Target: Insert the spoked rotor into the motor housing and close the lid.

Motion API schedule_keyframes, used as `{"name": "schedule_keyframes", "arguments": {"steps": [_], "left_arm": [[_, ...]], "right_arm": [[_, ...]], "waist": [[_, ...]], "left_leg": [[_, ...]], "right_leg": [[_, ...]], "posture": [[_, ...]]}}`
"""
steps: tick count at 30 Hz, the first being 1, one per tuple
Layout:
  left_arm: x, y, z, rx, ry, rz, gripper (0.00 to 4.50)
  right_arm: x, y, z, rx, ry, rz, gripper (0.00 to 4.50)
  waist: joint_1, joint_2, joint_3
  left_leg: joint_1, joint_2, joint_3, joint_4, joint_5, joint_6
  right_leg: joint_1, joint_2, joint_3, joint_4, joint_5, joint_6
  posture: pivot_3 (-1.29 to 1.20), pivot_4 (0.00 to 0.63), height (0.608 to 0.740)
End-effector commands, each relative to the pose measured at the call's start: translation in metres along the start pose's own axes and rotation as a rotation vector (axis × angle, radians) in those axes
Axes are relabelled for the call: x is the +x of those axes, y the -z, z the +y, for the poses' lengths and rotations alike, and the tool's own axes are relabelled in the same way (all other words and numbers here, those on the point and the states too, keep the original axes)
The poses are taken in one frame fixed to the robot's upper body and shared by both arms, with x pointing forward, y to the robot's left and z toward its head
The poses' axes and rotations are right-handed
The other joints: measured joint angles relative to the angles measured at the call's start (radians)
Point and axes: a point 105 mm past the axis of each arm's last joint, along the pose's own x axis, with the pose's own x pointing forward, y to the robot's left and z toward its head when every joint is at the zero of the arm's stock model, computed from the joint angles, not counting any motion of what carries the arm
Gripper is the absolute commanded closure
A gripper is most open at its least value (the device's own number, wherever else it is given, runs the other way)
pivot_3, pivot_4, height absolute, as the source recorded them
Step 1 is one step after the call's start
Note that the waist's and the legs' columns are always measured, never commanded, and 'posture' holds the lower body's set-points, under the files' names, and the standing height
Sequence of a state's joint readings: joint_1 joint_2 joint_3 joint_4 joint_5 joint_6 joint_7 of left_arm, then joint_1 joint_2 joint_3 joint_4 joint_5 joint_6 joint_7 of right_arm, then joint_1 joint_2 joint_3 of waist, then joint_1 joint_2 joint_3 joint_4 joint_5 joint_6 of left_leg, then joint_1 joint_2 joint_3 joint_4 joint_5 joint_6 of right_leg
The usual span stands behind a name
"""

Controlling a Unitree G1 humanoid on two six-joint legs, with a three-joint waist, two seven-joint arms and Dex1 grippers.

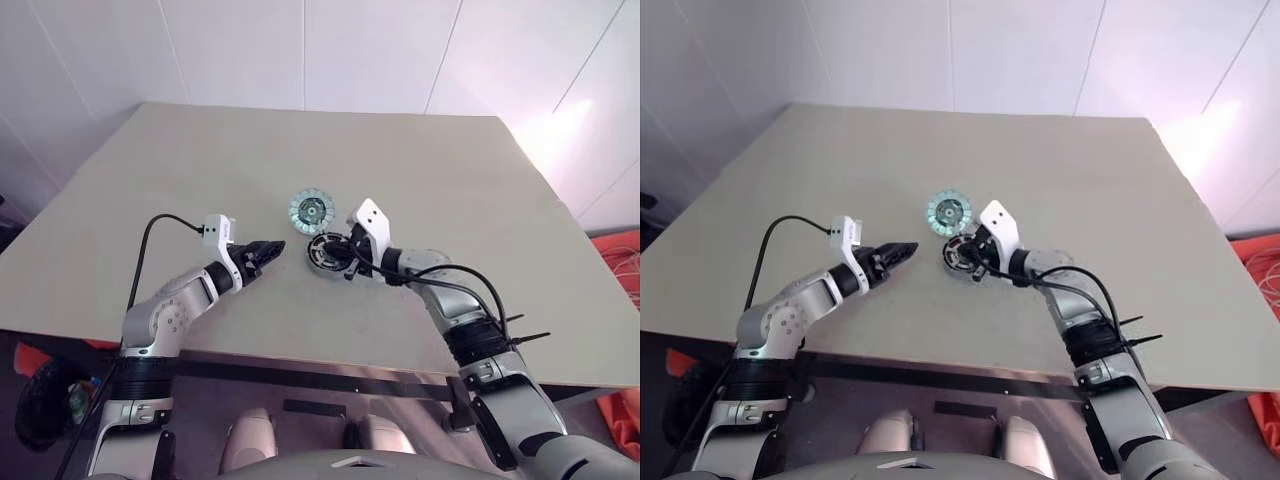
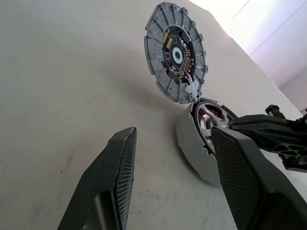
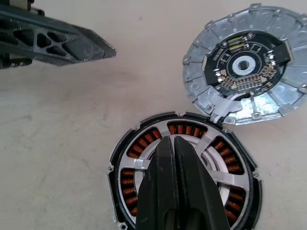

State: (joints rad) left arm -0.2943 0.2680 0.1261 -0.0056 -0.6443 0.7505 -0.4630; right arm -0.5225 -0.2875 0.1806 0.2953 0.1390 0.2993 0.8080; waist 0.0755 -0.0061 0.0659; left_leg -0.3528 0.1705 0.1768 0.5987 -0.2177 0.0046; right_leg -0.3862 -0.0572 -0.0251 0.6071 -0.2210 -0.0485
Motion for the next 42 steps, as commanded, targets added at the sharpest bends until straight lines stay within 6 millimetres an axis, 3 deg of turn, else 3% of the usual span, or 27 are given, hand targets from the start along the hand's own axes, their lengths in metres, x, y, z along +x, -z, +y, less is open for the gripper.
{"name": "schedule_keyframes", "arguments": {"steps": [1, 5, 8, 11, 18, 22, 26, 29, 33, 37, 42], "left_arm": [[-0.001, -0.01, -0.003, 0.02, 0.016, -0.037, 1.87], [-0.001, -0.011, -0.001, 0.023, 0.011, -0.039, 1.87], [0.0, -0.011, 0.0, 0.026, 0.009, -0.039, 1.83], [0.0, -0.011, 0.0, 0.029, 0.01, -0.039, 1.83], [0.002, -0.012, 0.0, 0.033, 0.013, -0.039, 1.83], [0.003, -0.012, 0.0, 0.036, 0.016, -0.036, 1.83], [0.004, -0.012, 0.001, 0.036, 0.014, -0.037, 1.83], [0.004, -0.012, 0.001, 0.035, 0.013, -0.038, 1.83], [0.003, -0.011, 0.001, 0.036, 0.01, -0.04, 1.83], [0.001, -0.012, 0.002, 0.036, -0.001, -0.051, 1.83], [-0.001, -0.011, 0.002, 0.033, -0.01, -0.058, 1.83]], "right_arm": [[-0.015, -0.032, -0.022, -0.083, 0.069, -0.069, 4.5], [-0.035, -0.032, -0.037, -0.167, 0.055, -0.029, 4.5], [-0.045, -0.036, -0.044, -0.197, 0.044, -0.014, 3.84], [-0.049, -0.037, -0.044, -0.2, 0.012, -0.004, 2.89], [-0.054, -0.026, -0.026, -0.489, -0.202, 0.146, 0.44], [-0.052, -0.038, -0.023, -0.627, -0.329, 0.204, 0.44], [-0.038, -0.061, -0.023, -0.785, -0.418, 0.217, 0.44], [-0.029, -0.067, -0.018, -0.887, -0.507, 0.247, 0.44], [-0.02, -0.065, -0.007, -0.991, -0.659, 0.297, 0.44], [-0.019, -0.049, -0.004, -1.07, -0.774, 0.39, 0.44], [-0.018, -0.042, -0.005, -1.107, -0.819, 0.429, 0.44]], "waist": [[0.0, 0.0, 0.0], [0.002, 0.0, 0.0], [-0.001, 0.0, 0.0], [-0.006, 0.0, 0.0], [-0.005, 0.0, 0.0], [-0.008, 0.0, 0.0], [-0.01, 0.0, 0.0], [-0.008, 0.0, 0.0], [-0.007, 0.0, 0.0], [-0.006, 0.0, 0.0], [-0.008, 0.0, 0.0]], "left_leg": [[0.0, 0.0, 0.0, 0.0, 0.0, 0.0], [0.0, 0.0, 0.0, 0.0, 0.0, 0.0], [0.0, 0.0, 0.0, 0.0, 0.0, 0.0], [0.0, 0.0, 0.0, 0.0, 0.0, 0.001], [0.0, 0.0, 0.0, 0.0, -0.002, 0.004], [0.0, 0.0, 0.0, 0.0, -0.002, 0.004], [0.0, 0.001, 0.001, 0.0, -0.002, 0.004], [-0.001, 0.001, 0.0, 0.001, -0.002, 0.004], [-0.007, 0.002, 0.0, 0.004, -0.001, 0.01], [-0.022, 0.003, 0.0, 0.017, -0.004, 0.015], [-0.021, 0.002, 0.0, 0.019, -0.004, 0.014]], "right_leg": [[0.0, 0.0, 0.0, 0.0, 0.0, 0.0], [0.001, 0.0, 0.0, 0.0, 0.0, 0.0], [0.0, 0.0, 0.0, 0.0, 0.0, 0.0], [0.0, 0.0, 0.0, 0.0, 0.0, 0.0], [0.0, 0.0, 0.0, 0.0, 0.0, 0.0], [0.0, 0.0, 0.0, 0.001, 0.0, 0.0], [-0.002, 0.0, 0.0, 0.002, 0.001, -0.002], [-0.002, 0.0, -0.001, 0.002, 0.0, -0.003], [-0.005, 0.0, -0.003, 0.002, 0.0, -0.004], [-0.017, -0.001, -0.003, 0.012, 0.0, -0.004], [-0.017, -0.002, -0.003, 0.014, 0.0, -0.004]], "posture": [[0.0, 0.0, 0.74], [0.0, 0.0, 0.74], [0.0, 0.0, 0.74], [0.0, 0.0, 0.74], [0.0, 0.0, 0.74], [0.0, 0.0, 0.74], [0.0, 0.0, 0.74], [0.0, 0.0, 0.74], [0.0, 0.0, 0.74], [0.0, 0.0, 0.74], [0.0, 0.0, 0.74]]}}
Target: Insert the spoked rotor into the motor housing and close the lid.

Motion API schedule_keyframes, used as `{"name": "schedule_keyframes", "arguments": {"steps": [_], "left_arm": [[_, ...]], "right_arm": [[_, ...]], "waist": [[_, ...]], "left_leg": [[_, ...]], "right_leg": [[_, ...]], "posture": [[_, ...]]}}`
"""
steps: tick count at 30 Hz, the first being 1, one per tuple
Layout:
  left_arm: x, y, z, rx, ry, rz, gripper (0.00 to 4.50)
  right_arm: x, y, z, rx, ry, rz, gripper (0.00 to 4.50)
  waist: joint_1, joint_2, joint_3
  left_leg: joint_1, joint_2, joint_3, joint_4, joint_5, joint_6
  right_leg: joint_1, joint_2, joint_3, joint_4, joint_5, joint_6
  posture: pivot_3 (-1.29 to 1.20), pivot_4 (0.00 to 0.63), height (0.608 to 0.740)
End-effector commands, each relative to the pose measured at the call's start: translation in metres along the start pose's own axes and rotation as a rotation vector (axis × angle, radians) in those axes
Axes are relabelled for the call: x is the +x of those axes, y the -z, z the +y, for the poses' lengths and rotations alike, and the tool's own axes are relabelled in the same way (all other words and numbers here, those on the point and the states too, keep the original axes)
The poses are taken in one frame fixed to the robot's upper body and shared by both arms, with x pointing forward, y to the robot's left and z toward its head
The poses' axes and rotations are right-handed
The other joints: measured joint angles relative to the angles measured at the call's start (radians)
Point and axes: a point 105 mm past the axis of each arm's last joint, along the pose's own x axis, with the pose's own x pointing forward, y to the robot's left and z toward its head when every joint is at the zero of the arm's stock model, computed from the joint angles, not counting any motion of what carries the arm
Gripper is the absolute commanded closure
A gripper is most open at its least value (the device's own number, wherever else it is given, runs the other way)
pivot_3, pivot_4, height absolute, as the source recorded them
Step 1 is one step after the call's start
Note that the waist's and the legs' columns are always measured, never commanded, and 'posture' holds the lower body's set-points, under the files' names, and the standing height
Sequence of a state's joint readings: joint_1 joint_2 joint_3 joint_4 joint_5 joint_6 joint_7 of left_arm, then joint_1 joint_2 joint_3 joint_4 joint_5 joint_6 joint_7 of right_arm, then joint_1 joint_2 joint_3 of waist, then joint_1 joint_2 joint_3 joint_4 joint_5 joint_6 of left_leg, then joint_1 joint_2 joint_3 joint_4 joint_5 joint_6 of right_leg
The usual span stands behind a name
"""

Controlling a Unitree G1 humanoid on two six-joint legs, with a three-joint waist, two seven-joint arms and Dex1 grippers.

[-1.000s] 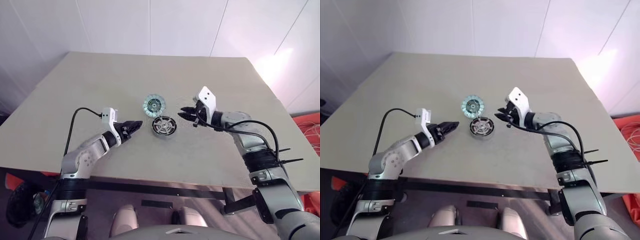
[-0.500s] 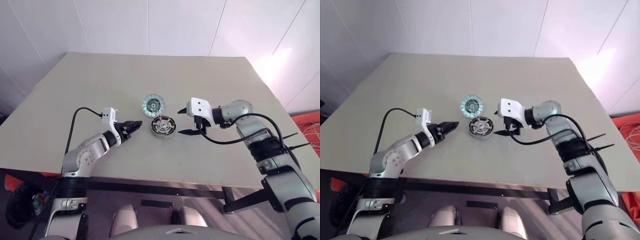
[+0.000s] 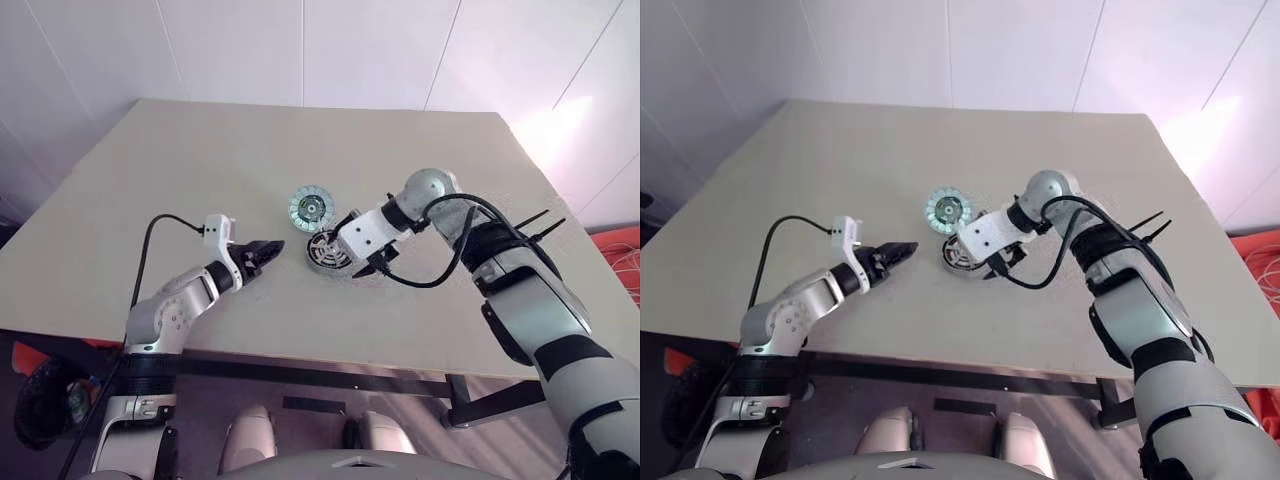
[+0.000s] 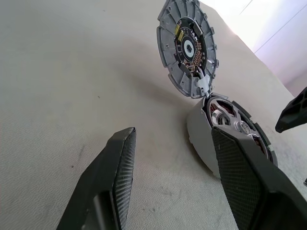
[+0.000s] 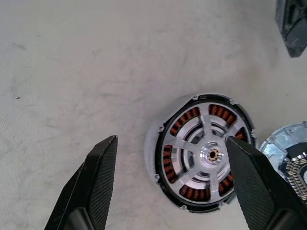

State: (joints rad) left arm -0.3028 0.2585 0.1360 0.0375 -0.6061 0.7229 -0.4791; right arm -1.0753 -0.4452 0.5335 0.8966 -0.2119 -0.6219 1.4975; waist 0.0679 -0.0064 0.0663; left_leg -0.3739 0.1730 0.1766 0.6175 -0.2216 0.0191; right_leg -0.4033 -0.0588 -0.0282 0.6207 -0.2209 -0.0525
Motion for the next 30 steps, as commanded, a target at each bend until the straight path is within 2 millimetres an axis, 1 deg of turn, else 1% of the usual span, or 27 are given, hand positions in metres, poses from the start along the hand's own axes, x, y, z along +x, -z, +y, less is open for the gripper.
{"name": "schedule_keyframes", "arguments": {"steps": [1, 6, 13, 17, 23, 30], "left_arm": [[-0.003, -0.013, -0.006, 0.029, 0.013, -0.055, 1.83], [-0.003, -0.012, -0.006, 0.029, 0.01, -0.057, 1.83], [-0.002, -0.012, -0.007, 0.031, 0.012, -0.056, 1.83], [-0.002, -0.012, -0.007, 0.031, 0.01, -0.058, 1.83], [-0.003, -0.012, -0.006, 0.03, 0.005, -0.059, 1.83], [-0.003, -0.012, -0.005, 0.031, -0.001, -0.059, 1.83]], "right_arm": [[-0.011, -0.004, -0.009, -0.073, -0.006, 0.029, 0.44], [-0.01, 0.001, -0.008, -0.073, -0.016, 0.055, 0.44], [0.001, 0.009, -0.005, -0.049, -0.026, 0.086, 0.44], [0.001, 0.015, -0.007, -0.055, -0.01, 0.131, 0.44], [-0.001, 0.023, -0.006, -0.064, -0.01, 0.177, 0.44], [0.001, 0.018, -0.002, -0.091, -0.026, 0.141, 0.44]], "waist": [[0.0, 0.0, 0.0], [0.0, 0.0, 0.0], [0.0, 0.0, 0.0], [0.0, 0.0, 0.0], [-0.001, 0.0, 0.0], [-0.001, 0.0, 0.0]], "left_leg": [[0.001, 0.0, 0.0, 0.0, 0.0, -0.001], [0.003, 0.002, 0.0, 0.0, 0.001, -0.006], [0.003, 0.002, 0.0, 0.0, 0.001, -0.005], [0.002, 0.001, 0.0, 0.0, 0.001, -0.005], [0.003, 0.002, 0.0, 0.0, 0.001, -0.006], [0.003, 0.002, 0.0, 0.0, 0.002, -0.006]], "right_leg": [[0.0, 0.0, 0.0, 0.001, 0.0, 0.0], [0.0, 0.001, 0.0, 0.004, 0.0, -0.001], [0.0, 0.001, 0.0, 0.004, 0.001, -0.001], [0.0, 0.001, 0.0, 0.003, 0.001, -0.001], [0.0, 0.001, 0.0, 0.004, 0.001, -0.001], [0.0, 0.001, 0.0, 0.004, 0.002, -0.003]], "posture": [[0.0, 0.0, 0.74], [0.0, 0.0, 0.74], [0.0, 0.0, 0.74], [0.0, 0.0, 0.74], [0.0, 0.0, 0.74], [0.0, 0.0, 0.74]]}}
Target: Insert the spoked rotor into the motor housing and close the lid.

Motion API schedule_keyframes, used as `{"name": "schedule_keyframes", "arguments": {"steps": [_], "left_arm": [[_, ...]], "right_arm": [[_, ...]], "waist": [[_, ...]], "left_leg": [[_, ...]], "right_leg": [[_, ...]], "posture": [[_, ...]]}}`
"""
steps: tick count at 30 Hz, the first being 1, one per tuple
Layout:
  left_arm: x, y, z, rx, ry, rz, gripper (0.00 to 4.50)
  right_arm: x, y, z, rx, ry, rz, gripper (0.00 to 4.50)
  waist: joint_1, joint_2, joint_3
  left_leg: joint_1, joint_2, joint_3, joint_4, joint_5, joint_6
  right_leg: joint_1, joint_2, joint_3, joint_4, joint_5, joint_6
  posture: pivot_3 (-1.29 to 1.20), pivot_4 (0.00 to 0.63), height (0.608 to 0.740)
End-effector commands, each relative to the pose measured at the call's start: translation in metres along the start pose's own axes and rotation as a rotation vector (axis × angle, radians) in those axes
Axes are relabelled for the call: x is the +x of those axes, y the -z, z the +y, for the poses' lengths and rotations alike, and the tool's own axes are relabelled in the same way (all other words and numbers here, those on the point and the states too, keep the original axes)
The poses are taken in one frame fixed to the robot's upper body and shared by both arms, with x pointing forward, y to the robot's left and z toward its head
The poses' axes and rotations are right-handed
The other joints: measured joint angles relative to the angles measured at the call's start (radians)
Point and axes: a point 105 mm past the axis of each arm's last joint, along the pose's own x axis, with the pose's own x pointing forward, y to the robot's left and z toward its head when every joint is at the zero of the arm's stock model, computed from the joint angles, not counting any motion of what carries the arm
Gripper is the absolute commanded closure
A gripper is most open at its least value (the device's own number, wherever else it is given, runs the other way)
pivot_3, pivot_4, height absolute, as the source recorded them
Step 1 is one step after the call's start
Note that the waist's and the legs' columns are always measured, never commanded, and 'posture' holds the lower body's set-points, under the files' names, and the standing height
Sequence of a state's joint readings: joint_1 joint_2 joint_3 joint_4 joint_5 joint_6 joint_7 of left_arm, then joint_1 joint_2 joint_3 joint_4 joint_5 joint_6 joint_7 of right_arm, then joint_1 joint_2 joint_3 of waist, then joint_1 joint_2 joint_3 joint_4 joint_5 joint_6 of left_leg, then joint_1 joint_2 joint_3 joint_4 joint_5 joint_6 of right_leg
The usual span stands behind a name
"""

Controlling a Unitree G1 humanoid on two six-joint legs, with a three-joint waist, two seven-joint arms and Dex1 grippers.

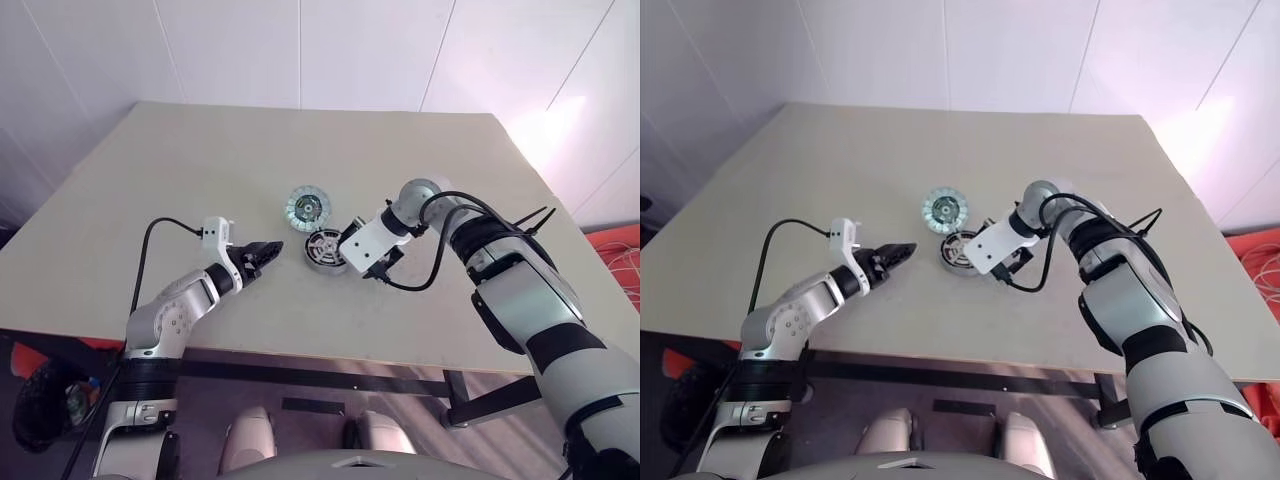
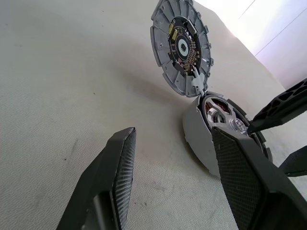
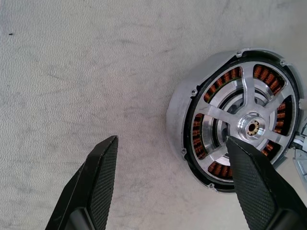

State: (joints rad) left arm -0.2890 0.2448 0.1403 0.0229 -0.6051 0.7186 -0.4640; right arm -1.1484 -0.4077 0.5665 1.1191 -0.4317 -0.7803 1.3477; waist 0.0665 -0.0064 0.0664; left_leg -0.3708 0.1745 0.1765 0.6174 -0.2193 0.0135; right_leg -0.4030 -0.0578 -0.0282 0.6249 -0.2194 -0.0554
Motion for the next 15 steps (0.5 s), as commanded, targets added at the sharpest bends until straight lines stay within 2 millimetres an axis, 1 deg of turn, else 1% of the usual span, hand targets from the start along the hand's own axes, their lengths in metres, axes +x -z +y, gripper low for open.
{"name": "schedule_keyframes", "arguments": {"steps": [1, 6, 9, 15], "left_arm": [[-0.002, -0.014, -0.005, 0.038, 0.01, -0.05, 1.83], [-0.001, -0.015, -0.004, 0.039, 0.009, -0.05, 1.83], [-0.001, -0.015, -0.003, 0.039, 0.009, -0.05, 1.83], [0.0, -0.016, -0.003, 0.041, 0.01, -0.052, 1.83]], "right_arm": [[-0.008, -0.005, -0.005, -0.048, 0.017, -0.013, 0.44], [-0.005, -0.008, 0.003, -0.057, 0.004, -0.042, 0.44], [0.0, -0.01, 0.006, -0.052, -0.005, -0.054, 0.44], [0.007, -0.012, 0.006, -0.043, -0.014, -0.056, 0.44]], "waist": [[0.0, 0.0, 0.0], [0.0, 0.0, 0.0], [0.001, 0.0, 0.0], [-0.001, 0.0, 0.0]], "left_leg": [[0.0, 0.0, 0.0, 0.0, 0.0, 0.0], [0.0, 0.0, 0.0, 0.0, 0.0, 0.001], [0.0, 0.0, 0.0, 0.0, 0.0, 0.001], [0.001, 0.0, 0.0, 0.0, 0.0, 0.0]], "right_leg": [[0.0, 0.0, 0.0, 0.0, 0.0, 0.0], [0.0, 0.0, 0.0, -0.001, 0.0, 0.0], [0.0, 0.0, 0.0, 0.0, 0.0, 0.0], [0.0, 0.0, 0.0, 0.0, 0.0, 0.0]], "posture": [[0.0, 0.0, 0.74], [0.0, 0.0, 0.74], [0.0, 0.0, 0.74], [0.0, 0.0, 0.74]]}}
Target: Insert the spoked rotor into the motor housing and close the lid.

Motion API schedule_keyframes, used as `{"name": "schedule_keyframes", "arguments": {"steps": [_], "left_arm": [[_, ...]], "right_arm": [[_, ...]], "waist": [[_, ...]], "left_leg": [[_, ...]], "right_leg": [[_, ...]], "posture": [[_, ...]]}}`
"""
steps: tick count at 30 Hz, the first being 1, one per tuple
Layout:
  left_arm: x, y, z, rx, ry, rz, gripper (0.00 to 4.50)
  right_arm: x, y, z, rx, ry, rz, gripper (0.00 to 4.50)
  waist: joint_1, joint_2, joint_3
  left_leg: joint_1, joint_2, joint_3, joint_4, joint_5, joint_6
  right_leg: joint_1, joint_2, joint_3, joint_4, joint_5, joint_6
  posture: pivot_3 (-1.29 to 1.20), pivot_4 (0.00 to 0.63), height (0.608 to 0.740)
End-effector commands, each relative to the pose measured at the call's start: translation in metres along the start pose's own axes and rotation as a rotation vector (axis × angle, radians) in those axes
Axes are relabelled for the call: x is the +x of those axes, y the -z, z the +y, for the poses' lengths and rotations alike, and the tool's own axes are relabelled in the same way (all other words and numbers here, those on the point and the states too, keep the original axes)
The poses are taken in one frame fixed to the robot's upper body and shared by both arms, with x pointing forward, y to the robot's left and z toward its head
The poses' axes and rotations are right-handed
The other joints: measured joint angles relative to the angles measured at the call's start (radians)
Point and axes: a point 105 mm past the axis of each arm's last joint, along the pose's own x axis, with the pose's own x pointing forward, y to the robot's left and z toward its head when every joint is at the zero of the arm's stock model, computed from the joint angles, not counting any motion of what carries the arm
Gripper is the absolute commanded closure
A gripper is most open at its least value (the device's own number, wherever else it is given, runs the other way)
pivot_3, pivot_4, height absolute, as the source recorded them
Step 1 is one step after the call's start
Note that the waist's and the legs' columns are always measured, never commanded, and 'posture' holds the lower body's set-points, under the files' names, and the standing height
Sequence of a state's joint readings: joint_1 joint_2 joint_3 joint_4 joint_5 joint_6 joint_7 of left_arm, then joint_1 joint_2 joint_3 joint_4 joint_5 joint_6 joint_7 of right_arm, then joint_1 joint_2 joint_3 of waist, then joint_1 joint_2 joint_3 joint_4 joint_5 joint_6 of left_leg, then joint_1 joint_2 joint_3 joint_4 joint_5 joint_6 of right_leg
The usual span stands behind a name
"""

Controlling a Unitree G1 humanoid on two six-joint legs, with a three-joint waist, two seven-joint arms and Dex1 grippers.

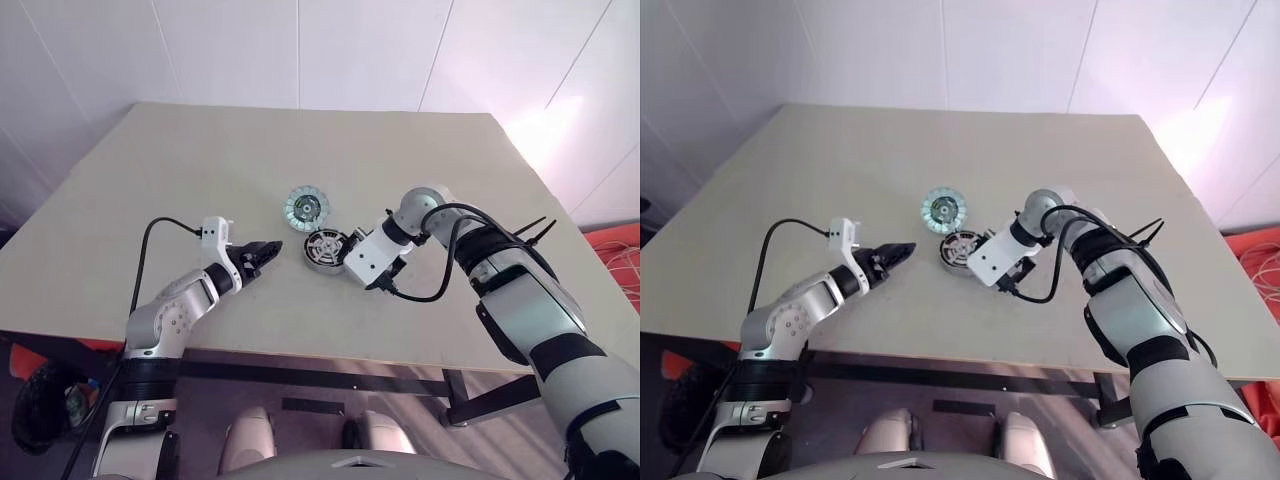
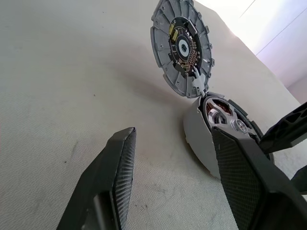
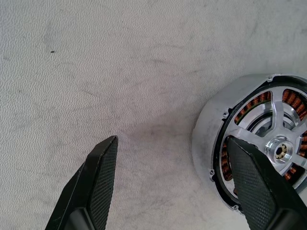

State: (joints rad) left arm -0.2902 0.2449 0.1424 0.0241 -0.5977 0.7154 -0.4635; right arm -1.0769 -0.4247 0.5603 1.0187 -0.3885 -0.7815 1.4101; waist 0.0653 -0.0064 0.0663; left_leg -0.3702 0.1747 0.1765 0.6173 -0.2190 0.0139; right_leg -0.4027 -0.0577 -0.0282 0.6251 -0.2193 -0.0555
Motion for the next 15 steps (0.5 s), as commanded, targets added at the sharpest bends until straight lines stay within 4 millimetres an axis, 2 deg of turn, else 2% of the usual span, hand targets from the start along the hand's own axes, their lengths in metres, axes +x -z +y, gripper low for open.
{"name": "schedule_keyframes", "arguments": {"steps": [1, 3, 4, 7, 15], "left_arm": [[-0.0004, -0.0155, -0.0039, 0.035, 0.016, -0.051, 1.83], [-0.0012, -0.0151, -0.0037, 0.035, 0.013, -0.052, 1.83], [-0.0015, -0.0149, -0.0036, 0.034, 0.013, -0.052, 1.83], [-0.002, -0.0145, -0.0037, 0.032, 0.01, -0.054, 1.83], [-0.0005, -0.0134, -0.0062, 0.027, 0.012, -0.058, 1.83]], "right_arm": [[0.0006, -0.004, -0.006, -0.011, 0.017, -0.004, 0.44], [0.0016, -0.0031, -0.0071, -0.007, 0.018, 0.003, 0.44], [0.002, -0.0029, -0.0076, -0.005, 0.019, 0.006, 0.84], [0.0027, -0.0023, -0.01, 0.001, 0.027, 0.013, 1.66], [0.0022, -0.0006, -0.0133, 0.0, 0.043, 0.029, 4.4]], "waist": [[-0.001, 0.0, 0.0], [-0.004, 0.0, 0.0], [-0.005, 0.0, 0.0], [-0.012, 0.0, 0.0], [-0.015, 0.0, 0.0]], "left_leg": [[0.0, 0.0, 0.0, 0.0, 0.0, 0.0], [0.0, 0.0, 0.0, 0.0, 0.0, 0.0], [0.001, 0.0, 0.0, 0.0, 0.0, 0.0], [0.001, 0.0, 0.0, 0.0, 0.0, 0.0], [0.0, 0.0, 0.0, 0.0, -0.001, 0.001]], "right_leg": [[0.0, 0.0, 0.0, 0.0, 0.0, 0.0], [0.0, 0.0, 0.0, 0.0, 0.0, 0.0], [0.001, 0.0, 0.0, 0.0, 0.0, 0.0], [0.001, 0.0, 0.0, 0.0, 0.0, 0.0], [0.001, 0.0, 0.0, -0.002, 0.0, 0.0]], "posture": [[0.0, 0.0, 0.74], [0.0, 0.0, 0.74], [0.0, 0.0, 0.74], [0.0, 0.0, 0.74], [0.0, 0.0, 0.74]]}}
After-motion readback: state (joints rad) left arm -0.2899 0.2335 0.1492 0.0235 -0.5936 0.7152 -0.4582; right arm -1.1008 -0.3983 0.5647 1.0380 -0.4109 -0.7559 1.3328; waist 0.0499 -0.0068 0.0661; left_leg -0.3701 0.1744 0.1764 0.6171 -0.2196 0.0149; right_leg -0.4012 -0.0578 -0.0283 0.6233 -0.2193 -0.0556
